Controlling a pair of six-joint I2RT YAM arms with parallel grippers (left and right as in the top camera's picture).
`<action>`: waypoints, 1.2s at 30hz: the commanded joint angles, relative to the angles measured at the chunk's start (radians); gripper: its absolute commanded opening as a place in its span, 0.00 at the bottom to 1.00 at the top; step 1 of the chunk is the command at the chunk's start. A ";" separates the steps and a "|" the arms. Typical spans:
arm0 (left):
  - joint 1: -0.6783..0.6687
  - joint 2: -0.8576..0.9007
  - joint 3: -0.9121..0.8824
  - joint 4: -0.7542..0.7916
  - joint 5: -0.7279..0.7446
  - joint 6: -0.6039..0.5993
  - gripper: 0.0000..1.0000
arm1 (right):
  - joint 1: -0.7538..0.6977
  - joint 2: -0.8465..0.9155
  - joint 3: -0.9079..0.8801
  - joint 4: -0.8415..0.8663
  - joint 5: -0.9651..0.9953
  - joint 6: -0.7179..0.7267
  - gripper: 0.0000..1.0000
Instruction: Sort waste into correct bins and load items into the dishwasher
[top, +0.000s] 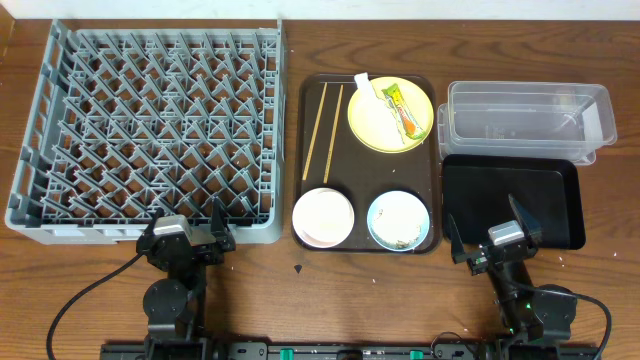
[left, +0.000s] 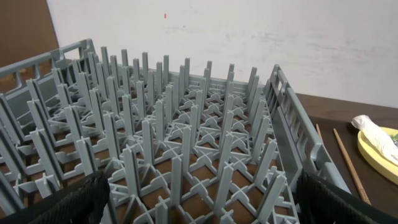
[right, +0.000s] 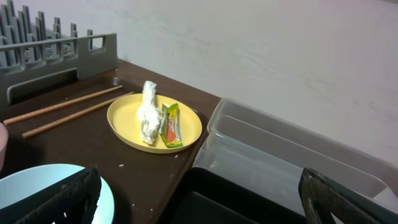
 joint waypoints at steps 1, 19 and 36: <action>0.002 -0.006 -0.031 -0.018 -0.004 -0.006 0.97 | -0.003 -0.005 -0.002 -0.003 -0.005 -0.008 0.99; 0.002 -0.006 -0.031 -0.018 -0.004 -0.006 0.97 | -0.003 -0.003 -0.002 -0.002 -0.005 -0.013 0.99; 0.002 -0.006 -0.031 0.040 0.080 -0.007 0.97 | -0.003 -0.003 -0.002 0.024 -0.182 -0.010 0.99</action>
